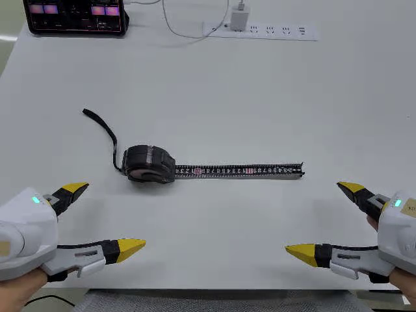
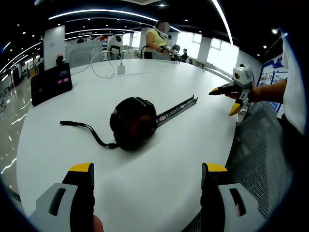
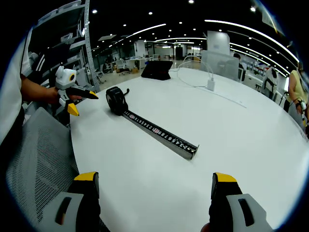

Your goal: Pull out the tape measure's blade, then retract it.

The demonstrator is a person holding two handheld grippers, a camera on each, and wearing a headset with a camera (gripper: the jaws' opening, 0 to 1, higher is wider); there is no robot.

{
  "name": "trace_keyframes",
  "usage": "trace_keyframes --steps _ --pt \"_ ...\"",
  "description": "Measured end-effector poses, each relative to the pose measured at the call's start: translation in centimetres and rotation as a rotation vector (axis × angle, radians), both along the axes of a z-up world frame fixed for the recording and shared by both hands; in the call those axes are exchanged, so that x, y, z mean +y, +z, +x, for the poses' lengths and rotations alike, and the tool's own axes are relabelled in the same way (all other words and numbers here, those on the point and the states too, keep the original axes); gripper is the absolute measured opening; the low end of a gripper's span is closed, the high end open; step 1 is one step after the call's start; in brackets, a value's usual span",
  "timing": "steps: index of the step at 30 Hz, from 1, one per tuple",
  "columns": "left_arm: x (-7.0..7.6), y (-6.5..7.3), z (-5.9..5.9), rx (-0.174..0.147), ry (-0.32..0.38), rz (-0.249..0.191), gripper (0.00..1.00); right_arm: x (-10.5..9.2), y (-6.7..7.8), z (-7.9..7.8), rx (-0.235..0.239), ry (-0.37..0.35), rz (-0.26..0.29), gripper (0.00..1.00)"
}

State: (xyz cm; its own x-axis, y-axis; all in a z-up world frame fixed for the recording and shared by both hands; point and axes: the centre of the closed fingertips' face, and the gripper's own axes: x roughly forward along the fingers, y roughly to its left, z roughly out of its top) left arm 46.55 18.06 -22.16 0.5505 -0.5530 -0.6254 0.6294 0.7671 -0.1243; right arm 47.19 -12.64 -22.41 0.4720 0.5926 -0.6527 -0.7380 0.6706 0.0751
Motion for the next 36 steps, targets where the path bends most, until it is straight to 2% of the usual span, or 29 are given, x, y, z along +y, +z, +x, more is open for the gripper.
trace_keyframes --steps 23,36 --pt "0.05 0.12 0.05 -0.002 0.002 0.000 0.90 -0.10 -0.15 -0.02 0.000 0.013 -0.013 0.94" --pt "0.03 0.22 0.18 -0.005 0.000 0.000 0.90 0.26 0.02 -0.05 0.003 0.013 -0.001 0.94"
